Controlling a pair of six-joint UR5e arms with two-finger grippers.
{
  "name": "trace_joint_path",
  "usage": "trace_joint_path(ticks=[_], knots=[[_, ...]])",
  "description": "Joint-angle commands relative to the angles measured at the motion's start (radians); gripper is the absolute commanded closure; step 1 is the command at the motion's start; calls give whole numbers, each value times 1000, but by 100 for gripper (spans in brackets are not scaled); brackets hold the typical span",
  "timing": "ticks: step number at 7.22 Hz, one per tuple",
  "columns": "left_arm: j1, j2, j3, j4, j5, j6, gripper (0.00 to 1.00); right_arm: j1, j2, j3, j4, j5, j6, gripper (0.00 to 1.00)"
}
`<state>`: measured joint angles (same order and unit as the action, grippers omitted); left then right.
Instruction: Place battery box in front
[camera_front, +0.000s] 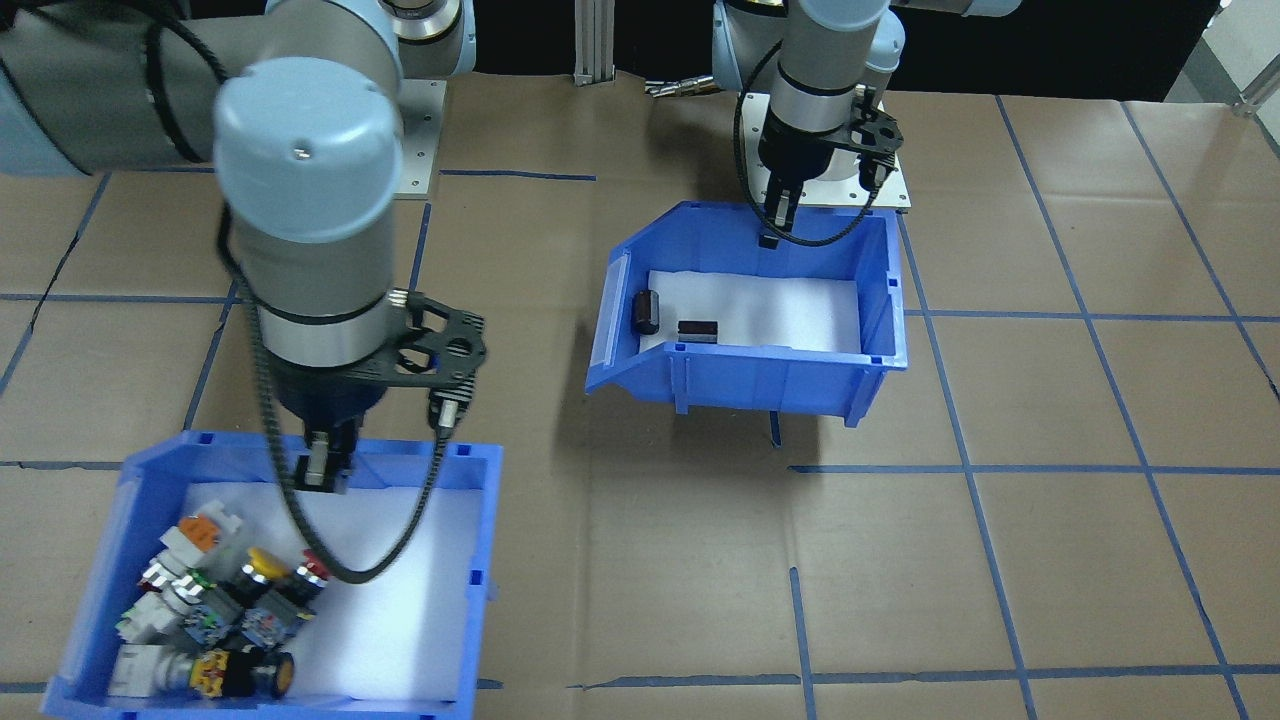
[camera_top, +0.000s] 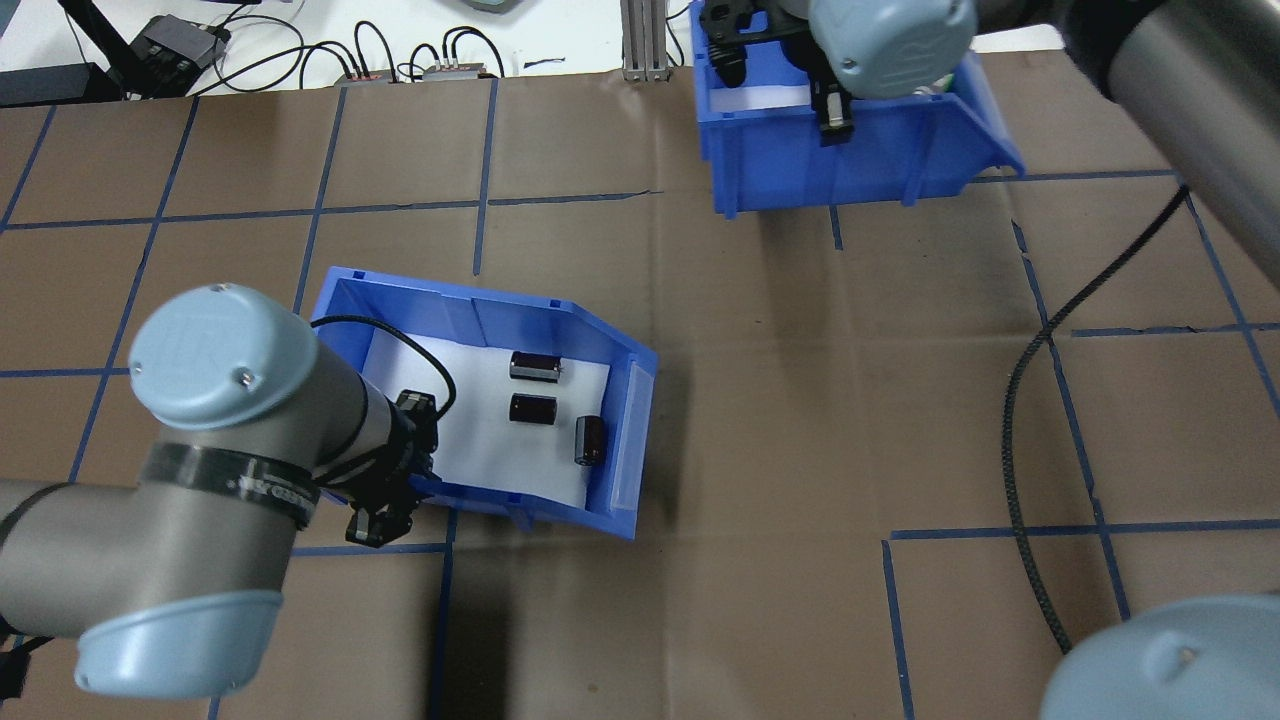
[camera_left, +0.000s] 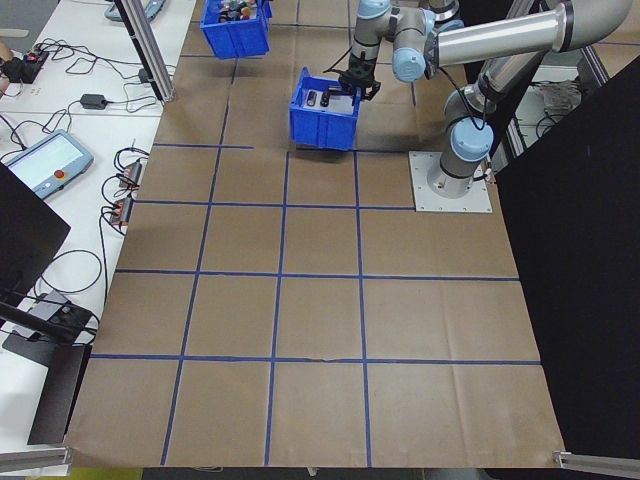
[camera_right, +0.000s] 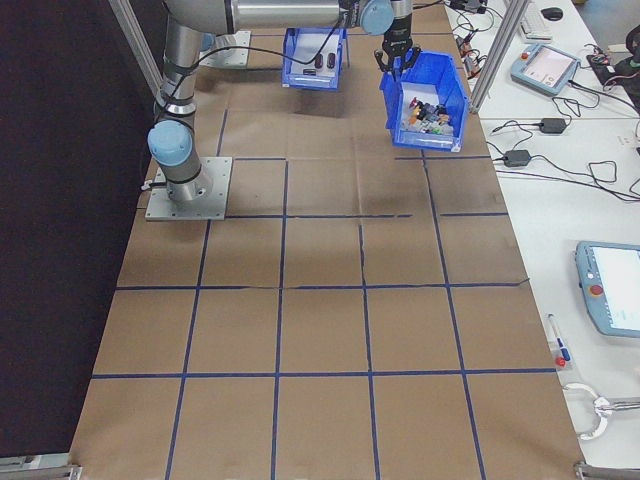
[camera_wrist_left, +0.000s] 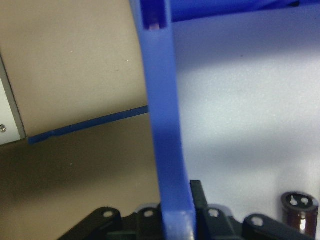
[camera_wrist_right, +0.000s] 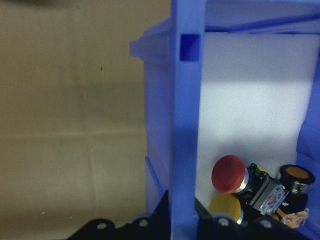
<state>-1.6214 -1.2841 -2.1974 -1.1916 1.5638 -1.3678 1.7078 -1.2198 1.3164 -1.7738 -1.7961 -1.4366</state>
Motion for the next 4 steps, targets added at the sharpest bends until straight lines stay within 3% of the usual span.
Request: trace_joint_path(ticks=[1,3,4], knots=[[118,-146,112,15,-56,119,100,-161,-136,165,-32,18,-164,100],[106,-350,314,3,-157,107,100,-252,-236,303,-100,62,-264,100],[92,-419,377,16,-166,102,100,-293,-280,370,-137,95,-304,100]])
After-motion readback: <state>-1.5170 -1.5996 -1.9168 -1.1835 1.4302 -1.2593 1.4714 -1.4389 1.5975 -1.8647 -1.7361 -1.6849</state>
